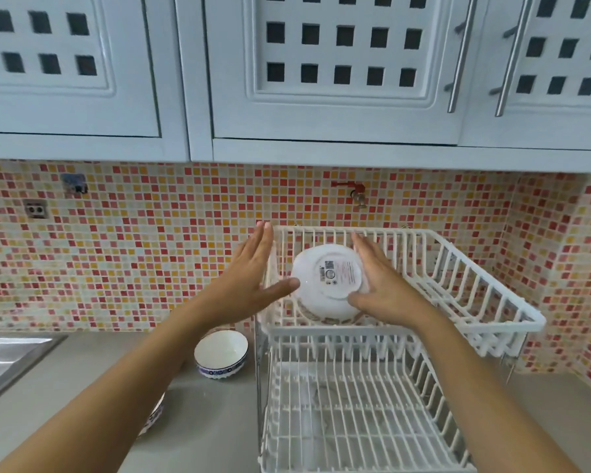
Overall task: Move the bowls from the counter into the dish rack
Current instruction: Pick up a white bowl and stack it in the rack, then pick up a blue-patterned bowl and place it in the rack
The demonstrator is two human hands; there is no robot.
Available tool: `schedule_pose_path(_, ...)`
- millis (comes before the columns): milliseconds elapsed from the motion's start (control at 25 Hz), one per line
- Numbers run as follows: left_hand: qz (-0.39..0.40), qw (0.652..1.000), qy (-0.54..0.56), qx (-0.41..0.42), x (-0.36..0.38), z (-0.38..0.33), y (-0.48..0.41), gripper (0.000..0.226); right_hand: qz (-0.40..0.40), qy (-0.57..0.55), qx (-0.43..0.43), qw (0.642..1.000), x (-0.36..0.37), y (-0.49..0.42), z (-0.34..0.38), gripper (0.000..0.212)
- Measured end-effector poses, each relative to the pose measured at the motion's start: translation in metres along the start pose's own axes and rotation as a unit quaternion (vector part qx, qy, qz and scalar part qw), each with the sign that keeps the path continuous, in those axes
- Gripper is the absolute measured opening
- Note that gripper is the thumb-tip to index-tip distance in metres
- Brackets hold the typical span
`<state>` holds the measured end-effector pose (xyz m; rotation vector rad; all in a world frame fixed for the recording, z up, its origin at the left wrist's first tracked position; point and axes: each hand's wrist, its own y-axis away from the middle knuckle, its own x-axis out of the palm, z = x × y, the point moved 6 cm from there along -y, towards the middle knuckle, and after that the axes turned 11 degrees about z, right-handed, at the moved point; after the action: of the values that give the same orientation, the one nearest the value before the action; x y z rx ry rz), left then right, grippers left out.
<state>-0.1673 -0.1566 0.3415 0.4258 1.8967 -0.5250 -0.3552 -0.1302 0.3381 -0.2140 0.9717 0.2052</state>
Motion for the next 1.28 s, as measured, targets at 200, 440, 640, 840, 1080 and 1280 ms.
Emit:
schedule_pose_path(200,-0.016,0.999,0.013,-0.036,-0.017,0.040,0.064,0.077,-0.045,-0.011,-0.113,0.993,0.053,0.006,0.092,0.069)
schedule_pose_path(440,0.053,0.988,0.015,-0.143,0.006,0.127,0.146,0.072,0.017,-0.013,-0.139,0.990,0.171,-0.018,0.149,0.068)
schedule_pose_path(640,0.122,0.965,0.029,-0.229,0.064,0.215,0.194,0.073,0.166,-0.068,-0.070,0.981,0.298,-0.044,0.141,0.070)
schedule_pose_path(840,0.154,0.931,0.069,-0.323,0.128,0.302,0.207,0.073,0.215,-0.044,0.016,0.975,0.383,-0.094,0.102,0.067)
schedule_pose_path(1080,0.122,0.890,0.151,-0.412,0.176,0.382,0.182,0.073,0.202,-0.078,0.140,0.966,0.450,-0.182,0.063,0.070)
schedule_pose_path(1280,0.074,0.830,0.228,-0.503,0.208,0.438,0.158,0.073,0.136,-0.089,0.200,0.966,0.479,-0.234,0.044,0.053)
